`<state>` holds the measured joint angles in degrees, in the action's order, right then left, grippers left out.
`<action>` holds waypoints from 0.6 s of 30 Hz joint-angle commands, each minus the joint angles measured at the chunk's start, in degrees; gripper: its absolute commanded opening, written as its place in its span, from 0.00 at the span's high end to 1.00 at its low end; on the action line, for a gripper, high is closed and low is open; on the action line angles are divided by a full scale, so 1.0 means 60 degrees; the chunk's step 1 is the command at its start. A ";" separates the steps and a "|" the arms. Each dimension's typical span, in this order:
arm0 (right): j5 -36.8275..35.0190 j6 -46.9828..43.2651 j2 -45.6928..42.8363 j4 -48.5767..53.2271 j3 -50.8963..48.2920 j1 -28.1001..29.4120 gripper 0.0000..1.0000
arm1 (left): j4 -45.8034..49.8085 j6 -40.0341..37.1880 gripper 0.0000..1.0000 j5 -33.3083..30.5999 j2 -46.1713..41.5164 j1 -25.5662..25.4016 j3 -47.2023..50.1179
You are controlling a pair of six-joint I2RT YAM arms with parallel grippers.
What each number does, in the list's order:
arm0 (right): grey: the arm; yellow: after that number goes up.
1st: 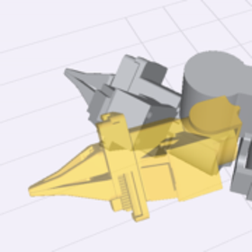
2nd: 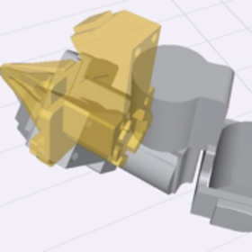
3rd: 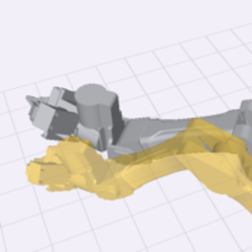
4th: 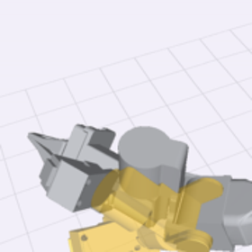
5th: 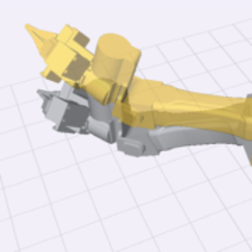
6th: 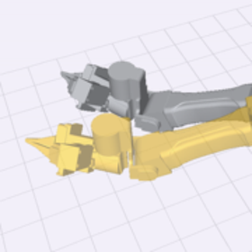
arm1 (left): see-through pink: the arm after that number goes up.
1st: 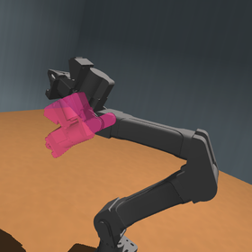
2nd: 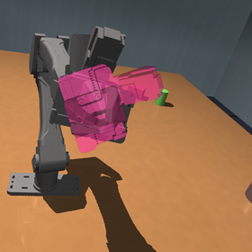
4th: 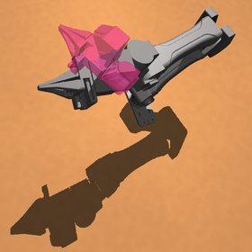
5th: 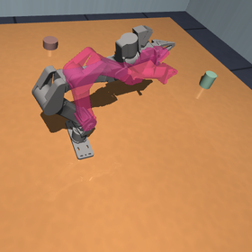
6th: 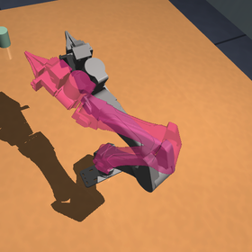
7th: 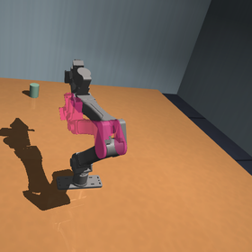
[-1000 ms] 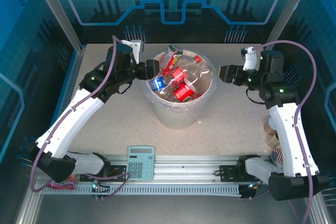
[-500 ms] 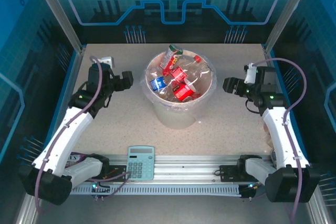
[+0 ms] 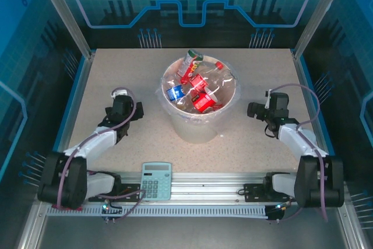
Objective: Put the plastic bottles in the bin
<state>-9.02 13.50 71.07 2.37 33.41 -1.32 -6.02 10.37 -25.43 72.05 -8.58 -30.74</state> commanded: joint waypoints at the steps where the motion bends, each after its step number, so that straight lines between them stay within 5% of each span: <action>1: -0.1060 -0.0417 0.0742 -0.2355 -0.0427 0.0400 0.00 | -0.2263 -0.0435 0.01 0.0104 0.0717 0.0160 0.0237; 12: -0.1612 -0.2004 0.1949 -0.5983 -0.0662 0.1399 0.00 | -0.5279 -0.2158 0.01 0.1062 0.2043 0.0308 0.0388; 18: -0.1489 -0.2221 0.2494 -0.8563 -0.1658 0.1401 0.00 | -0.7103 -0.1583 0.01 0.2210 0.2445 0.1081 0.1263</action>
<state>-17.78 2.02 85.27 -36.97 26.28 7.16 -39.53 0.49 -17.23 85.95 -4.34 -25.87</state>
